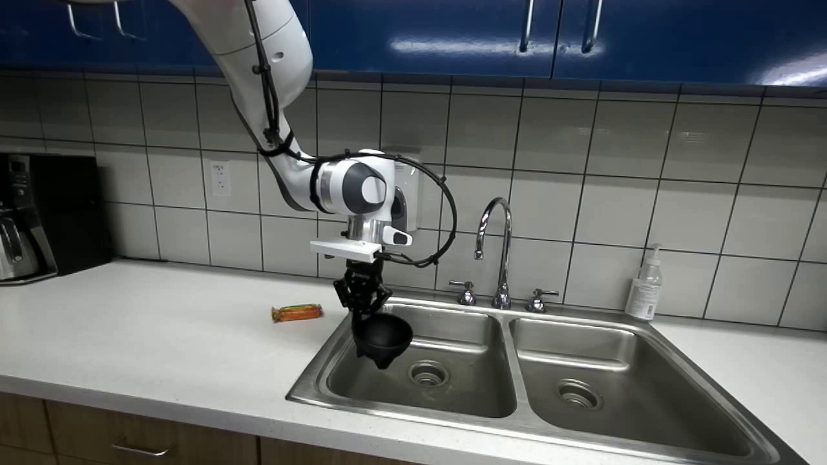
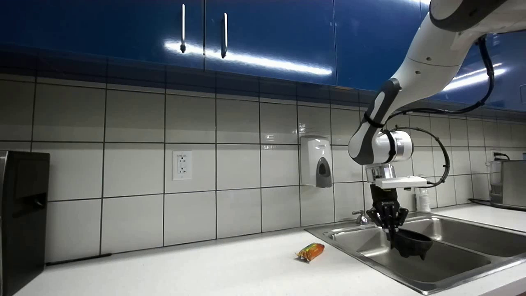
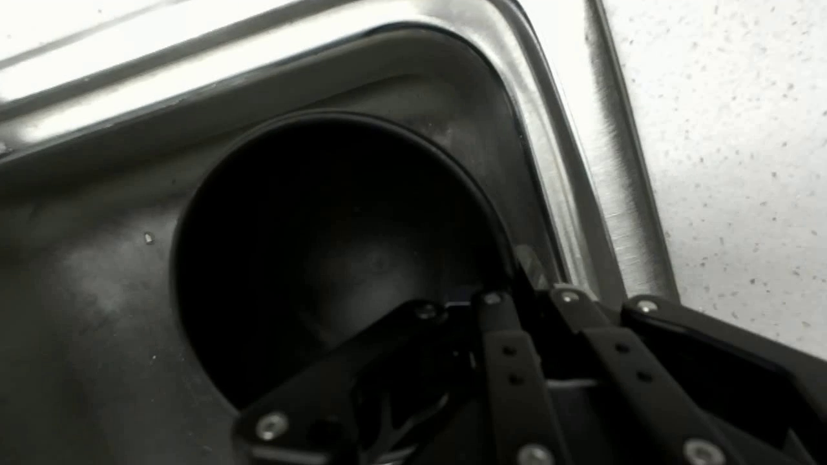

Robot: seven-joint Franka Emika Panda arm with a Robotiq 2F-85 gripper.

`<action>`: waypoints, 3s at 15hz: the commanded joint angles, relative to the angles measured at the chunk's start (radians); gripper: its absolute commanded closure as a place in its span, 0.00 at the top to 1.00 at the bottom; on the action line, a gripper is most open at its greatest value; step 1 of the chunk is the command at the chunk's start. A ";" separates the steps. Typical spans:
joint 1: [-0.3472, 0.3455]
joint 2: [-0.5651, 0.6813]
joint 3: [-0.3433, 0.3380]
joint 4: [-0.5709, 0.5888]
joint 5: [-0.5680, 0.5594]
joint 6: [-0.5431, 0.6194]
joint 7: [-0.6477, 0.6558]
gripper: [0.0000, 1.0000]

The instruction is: Pick up the black bowl and put it in the sink

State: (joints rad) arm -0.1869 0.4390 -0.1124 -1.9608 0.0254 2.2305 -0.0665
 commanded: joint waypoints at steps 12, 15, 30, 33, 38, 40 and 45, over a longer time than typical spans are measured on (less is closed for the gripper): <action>-0.076 0.282 -0.004 0.322 0.099 -0.101 0.039 0.02; -0.088 0.337 -0.007 0.380 0.116 -0.129 0.058 0.02; -0.107 0.588 -0.026 0.639 0.206 -0.202 0.311 0.02; -0.113 0.617 -0.028 0.678 0.211 -0.224 0.342 0.02; -0.127 0.643 -0.027 0.723 0.215 -0.263 0.364 0.02; -0.129 0.649 -0.027 0.738 0.213 -0.285 0.368 0.33; -0.128 0.660 -0.028 0.742 0.210 -0.286 0.369 0.62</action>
State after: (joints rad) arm -0.3050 1.0749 -0.1421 -1.2683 0.2196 1.9864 0.2874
